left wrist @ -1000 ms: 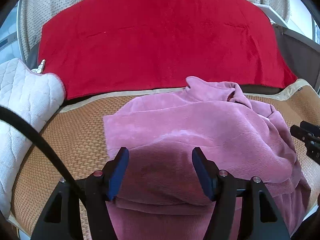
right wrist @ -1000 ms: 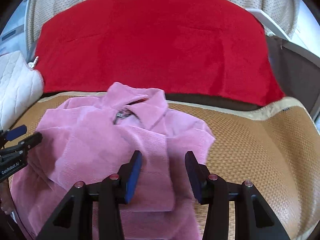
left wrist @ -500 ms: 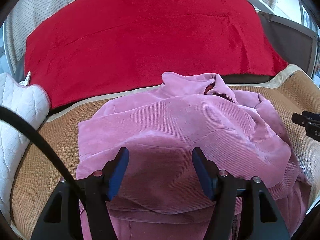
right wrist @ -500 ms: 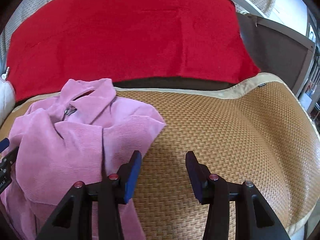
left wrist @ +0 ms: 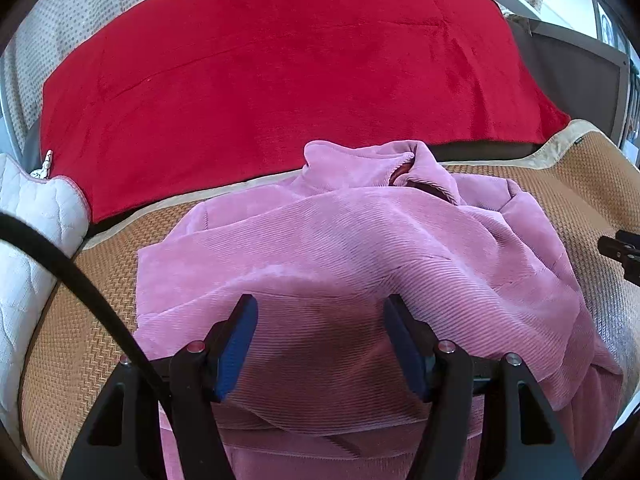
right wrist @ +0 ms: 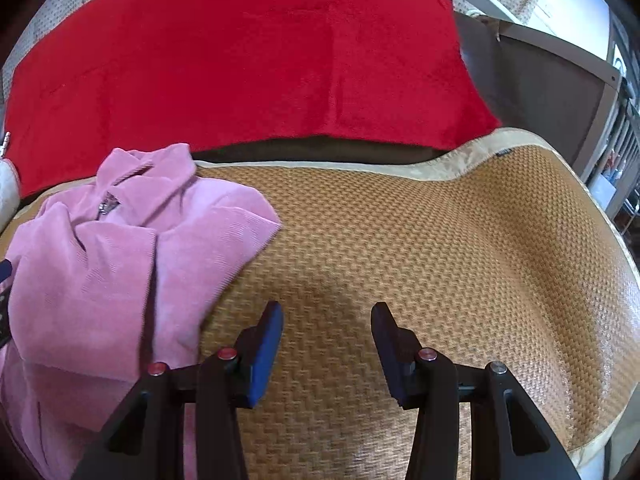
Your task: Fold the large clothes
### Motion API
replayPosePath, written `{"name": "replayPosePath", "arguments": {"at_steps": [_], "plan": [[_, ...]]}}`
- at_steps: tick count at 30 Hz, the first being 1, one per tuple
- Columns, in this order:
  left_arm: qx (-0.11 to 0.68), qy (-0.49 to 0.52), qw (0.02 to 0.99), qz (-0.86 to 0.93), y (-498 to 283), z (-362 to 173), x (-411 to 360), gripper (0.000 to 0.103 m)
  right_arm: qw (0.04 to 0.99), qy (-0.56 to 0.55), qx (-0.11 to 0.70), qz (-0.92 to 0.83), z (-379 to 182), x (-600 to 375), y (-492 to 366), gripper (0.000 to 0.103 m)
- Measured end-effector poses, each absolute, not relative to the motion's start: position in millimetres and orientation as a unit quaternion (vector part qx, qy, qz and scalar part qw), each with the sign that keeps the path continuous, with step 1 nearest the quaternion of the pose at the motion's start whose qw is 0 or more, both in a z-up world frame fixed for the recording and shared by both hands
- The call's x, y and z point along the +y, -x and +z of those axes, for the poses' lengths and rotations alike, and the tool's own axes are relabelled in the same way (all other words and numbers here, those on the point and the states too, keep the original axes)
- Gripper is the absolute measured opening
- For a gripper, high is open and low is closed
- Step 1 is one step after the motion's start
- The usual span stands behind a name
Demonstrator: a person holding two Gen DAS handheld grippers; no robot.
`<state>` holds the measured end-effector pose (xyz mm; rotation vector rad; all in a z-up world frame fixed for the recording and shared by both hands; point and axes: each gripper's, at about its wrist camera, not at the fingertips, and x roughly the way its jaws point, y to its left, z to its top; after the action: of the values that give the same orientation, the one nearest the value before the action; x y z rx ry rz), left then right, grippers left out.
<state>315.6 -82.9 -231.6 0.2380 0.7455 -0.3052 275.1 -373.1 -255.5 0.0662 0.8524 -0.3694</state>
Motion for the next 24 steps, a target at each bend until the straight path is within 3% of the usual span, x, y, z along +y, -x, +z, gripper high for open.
{"name": "replayPosePath", "arguments": {"at_steps": [24], "plan": [[0.361, -0.126, 0.914, -0.137, -313.9, -237.5, -92.9, 0.066, 0.887, -0.042, 0.406, -0.216, -259.8, -424.5, -240.6, 0.050]]}}
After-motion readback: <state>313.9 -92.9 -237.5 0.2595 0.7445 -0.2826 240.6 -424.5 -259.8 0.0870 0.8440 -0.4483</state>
